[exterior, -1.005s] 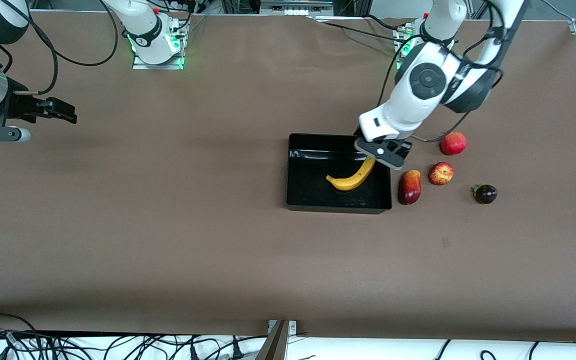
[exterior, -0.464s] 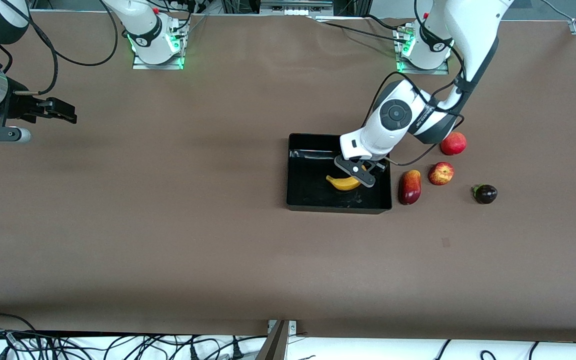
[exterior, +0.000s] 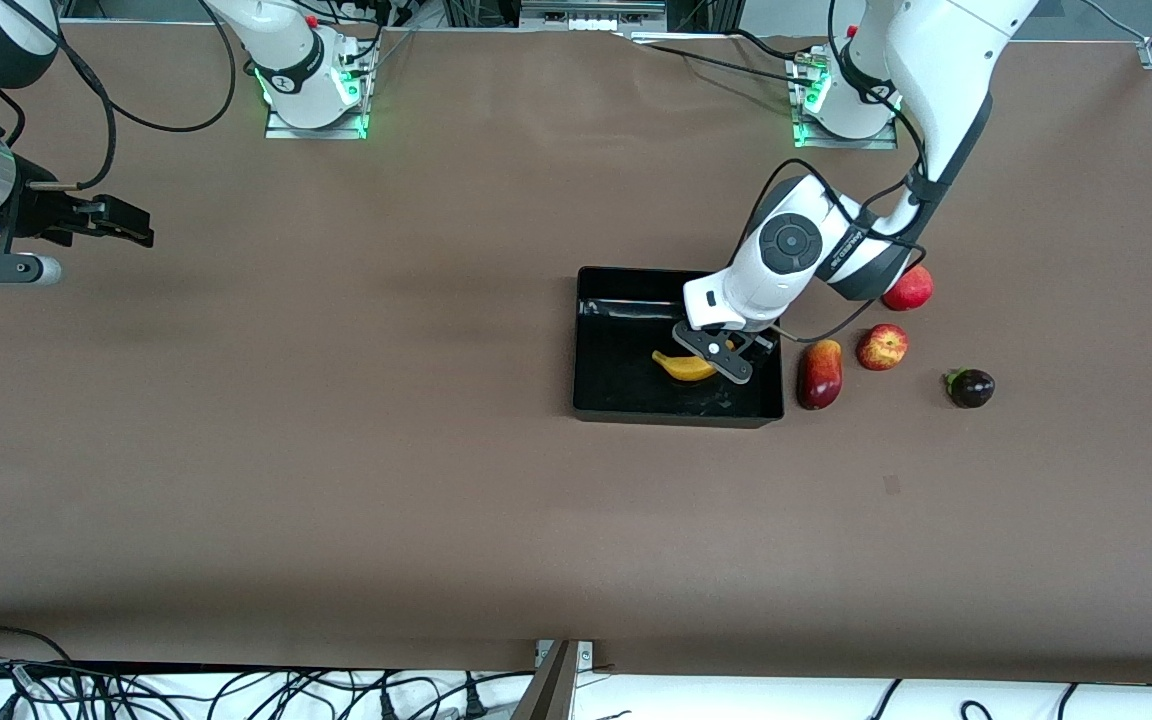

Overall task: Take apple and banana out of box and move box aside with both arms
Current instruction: 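Move the left gripper back into the tray above the banana, then grasp the yellow banana with the left gripper, then place the banana on the table while the right gripper reaches the tray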

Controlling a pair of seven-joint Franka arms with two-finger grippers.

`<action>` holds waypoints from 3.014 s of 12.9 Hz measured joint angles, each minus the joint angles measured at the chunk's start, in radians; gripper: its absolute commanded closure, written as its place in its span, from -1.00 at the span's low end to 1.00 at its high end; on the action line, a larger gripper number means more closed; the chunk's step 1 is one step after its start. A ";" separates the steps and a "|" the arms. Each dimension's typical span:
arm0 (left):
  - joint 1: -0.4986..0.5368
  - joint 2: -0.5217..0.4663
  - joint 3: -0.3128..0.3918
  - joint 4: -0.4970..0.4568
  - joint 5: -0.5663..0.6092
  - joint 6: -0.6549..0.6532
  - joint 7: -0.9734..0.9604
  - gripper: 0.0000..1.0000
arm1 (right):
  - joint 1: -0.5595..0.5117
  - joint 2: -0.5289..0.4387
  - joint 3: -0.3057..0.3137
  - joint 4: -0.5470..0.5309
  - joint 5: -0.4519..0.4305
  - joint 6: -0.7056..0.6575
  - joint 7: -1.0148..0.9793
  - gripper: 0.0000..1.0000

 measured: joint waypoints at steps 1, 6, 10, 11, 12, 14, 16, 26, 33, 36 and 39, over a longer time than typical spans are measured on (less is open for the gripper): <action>-0.003 0.013 0.006 0.000 0.010 0.007 0.000 -1.00 | 0.000 0.000 0.000 0.000 0.000 0.000 0.000 -1.00; -0.024 0.059 0.008 0.000 0.011 0.042 0.000 -1.00 | 0.000 0.000 0.000 0.000 0.000 -0.001 0.000 -1.00; -0.031 0.096 0.015 0.001 0.011 0.056 -0.001 -1.00 | 0.000 0.000 0.000 0.000 0.000 -0.002 0.000 -1.00; -0.031 0.102 0.017 0.003 0.011 0.061 -0.001 -1.00 | 0.000 0.000 0.000 0.000 0.000 -0.002 0.000 -1.00; -0.031 0.105 0.019 0.004 0.011 0.061 -0.001 -1.00 | 0.000 0.000 0.000 0.000 0.000 -0.002 0.000 -1.00; -0.031 0.108 0.020 0.007 0.011 0.061 -0.001 -0.61 | 0.000 0.000 0.000 0.000 0.000 -0.002 0.000 -1.00; -0.031 0.109 0.020 0.008 0.011 0.061 0.000 0.47 | 0.000 0.003 0.000 0.000 0.000 -0.002 0.000 -1.00; -0.036 0.114 0.021 0.015 0.014 0.063 0.004 1.00 | 0.000 0.021 0.000 -0.001 0.000 -0.014 -0.001 -1.00; 0.013 -0.028 0.002 0.046 -0.012 -0.083 -0.001 1.00 | 0.021 0.030 0.014 -0.001 0.000 -0.060 -0.001 -1.00; 0.075 -0.156 -0.035 0.049 -0.132 -0.238 -0.001 1.00 | 0.022 0.055 0.013 0.005 0.012 -0.052 -0.001 -1.00; 0.174 -0.234 -0.046 0.072 -0.176 -0.358 0.073 1.00 | 0.081 0.138 0.016 0.068 0.095 -0.022 0.004 -1.00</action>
